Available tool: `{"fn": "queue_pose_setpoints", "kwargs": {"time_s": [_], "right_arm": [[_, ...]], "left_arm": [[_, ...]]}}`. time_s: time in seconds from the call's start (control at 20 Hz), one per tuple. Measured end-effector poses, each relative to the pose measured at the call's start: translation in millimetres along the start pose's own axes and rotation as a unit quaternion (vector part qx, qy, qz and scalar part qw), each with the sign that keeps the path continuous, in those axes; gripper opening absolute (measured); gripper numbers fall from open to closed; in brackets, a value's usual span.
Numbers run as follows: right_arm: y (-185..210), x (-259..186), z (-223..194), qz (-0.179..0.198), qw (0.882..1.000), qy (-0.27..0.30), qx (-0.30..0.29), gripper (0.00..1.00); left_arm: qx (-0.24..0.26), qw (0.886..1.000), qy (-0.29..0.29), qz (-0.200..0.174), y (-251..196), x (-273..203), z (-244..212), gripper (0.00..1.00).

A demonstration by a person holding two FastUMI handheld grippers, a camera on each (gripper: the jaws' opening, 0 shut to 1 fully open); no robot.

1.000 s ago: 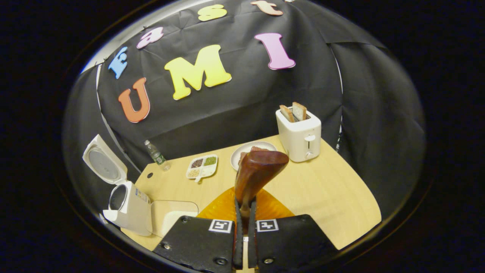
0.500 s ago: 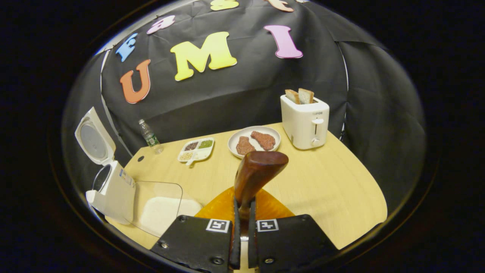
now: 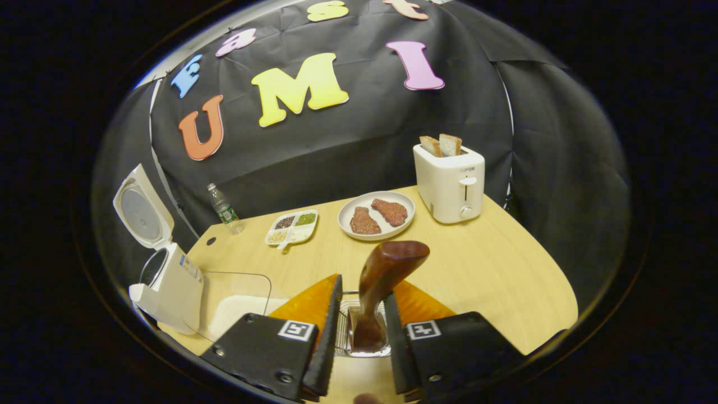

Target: Close the left gripper, press the button to open the rice cooker; take a wooden spoon from the chopstick holder with the right hand, scoop a spoonful of rice and pour it into the rice cooker, then put the wooden spoon back into the chopstick holder.

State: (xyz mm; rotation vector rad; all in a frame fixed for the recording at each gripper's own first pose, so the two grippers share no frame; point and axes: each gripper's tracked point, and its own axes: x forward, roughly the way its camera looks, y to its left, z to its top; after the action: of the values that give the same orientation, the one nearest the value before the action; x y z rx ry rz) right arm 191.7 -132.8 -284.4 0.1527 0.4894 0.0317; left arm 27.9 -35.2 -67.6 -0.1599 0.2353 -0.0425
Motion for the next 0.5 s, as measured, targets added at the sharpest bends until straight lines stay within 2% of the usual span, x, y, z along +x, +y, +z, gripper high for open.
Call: {"fn": "queue_pose_setpoints", "kwargs": {"time_s": [0.05, 0.1, 0.2, 0.4, 0.45, 0.5], "right_arm": [[-4, -4, 5, -0.006, 1.000, -0.005, -0.001, 0.53], [-9, -9, 13, -0.011, 1.000, -0.010, 0.000, 0.70], [-15, -22, 25, -0.021, 1.000, -0.021, 0.003, 0.82], [-22, -54, 67, -0.043, 0.997, -0.066, -0.014, 0.82], [-21, -64, 79, -0.046, 0.995, -0.080, -0.023, 0.85], [-18, -73, 93, -0.046, 0.994, -0.094, -0.031, 0.92]], "left_arm": [[-0.001, 1.000, -0.004, -0.002, 0, 1, 3, 0.94], [0.000, 1.000, -0.009, -0.003, 1, 3, 7, 0.94], [0.002, 1.000, -0.018, -0.005, 5, 9, 15, 0.94], [0.011, 1.000, -0.029, 0.005, 23, 19, 28, 0.94], [0.009, 0.999, -0.031, 0.007, 27, 22, 34, 0.94], [0.006, 0.999, -0.036, 0.008, 32, 25, 41, 0.94]]}}
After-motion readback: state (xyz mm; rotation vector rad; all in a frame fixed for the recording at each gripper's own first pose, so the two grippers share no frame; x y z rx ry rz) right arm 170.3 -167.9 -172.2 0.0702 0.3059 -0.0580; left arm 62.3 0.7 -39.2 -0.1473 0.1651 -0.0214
